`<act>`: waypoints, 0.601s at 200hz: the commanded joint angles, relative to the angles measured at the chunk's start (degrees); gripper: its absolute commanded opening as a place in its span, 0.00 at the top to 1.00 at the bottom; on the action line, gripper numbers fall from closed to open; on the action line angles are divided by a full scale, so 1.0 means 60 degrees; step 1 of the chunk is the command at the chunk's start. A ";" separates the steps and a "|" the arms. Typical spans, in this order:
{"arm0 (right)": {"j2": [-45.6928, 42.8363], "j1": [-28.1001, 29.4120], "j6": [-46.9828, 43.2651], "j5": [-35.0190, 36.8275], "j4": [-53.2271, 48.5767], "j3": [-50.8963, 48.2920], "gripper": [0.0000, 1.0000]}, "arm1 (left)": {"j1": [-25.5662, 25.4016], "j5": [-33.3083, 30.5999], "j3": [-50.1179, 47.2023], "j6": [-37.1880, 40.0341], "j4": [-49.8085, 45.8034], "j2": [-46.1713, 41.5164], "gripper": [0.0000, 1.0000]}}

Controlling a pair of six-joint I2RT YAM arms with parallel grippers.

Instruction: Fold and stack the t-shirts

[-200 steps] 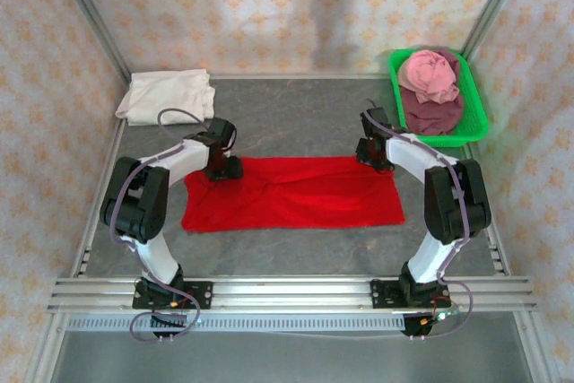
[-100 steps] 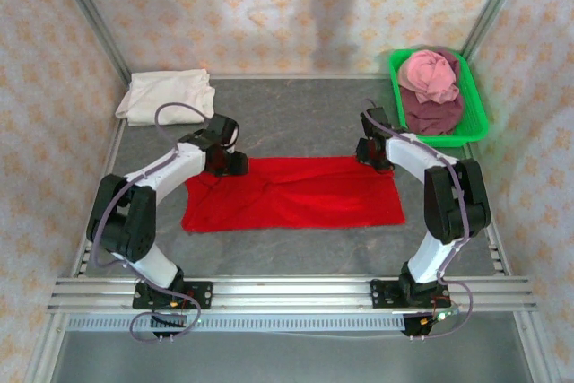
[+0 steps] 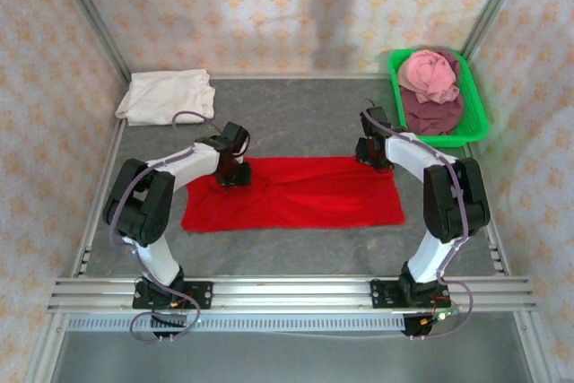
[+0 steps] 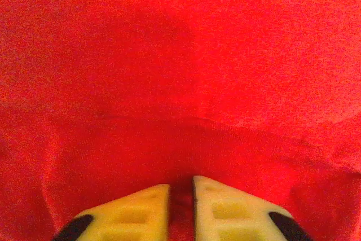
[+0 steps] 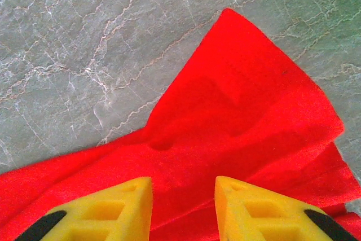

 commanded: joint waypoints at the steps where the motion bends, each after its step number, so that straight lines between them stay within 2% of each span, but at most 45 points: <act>1: -0.0130 0.0053 -0.0112 0.0335 -0.0239 0.0026 0.65 | -0.0263 -0.0656 -0.0185 -0.0349 -0.0407 -0.0724 1.00; 26: -0.0130 0.0052 -0.0123 0.0335 -0.0228 0.0041 0.65 | -0.0540 -0.1125 -0.0539 -0.0994 -0.0523 -0.1378 1.00; 66: -0.0023 0.0054 -0.0167 0.0337 -0.0187 0.0026 0.65 | -0.1694 -0.2499 -0.1484 -0.2432 -0.0303 -0.2725 1.00; 120: 0.0118 0.0048 -0.0197 0.0304 -0.0057 -0.0018 0.65 | -0.3124 -0.2833 -0.2058 -0.3307 -0.0489 -0.3355 1.00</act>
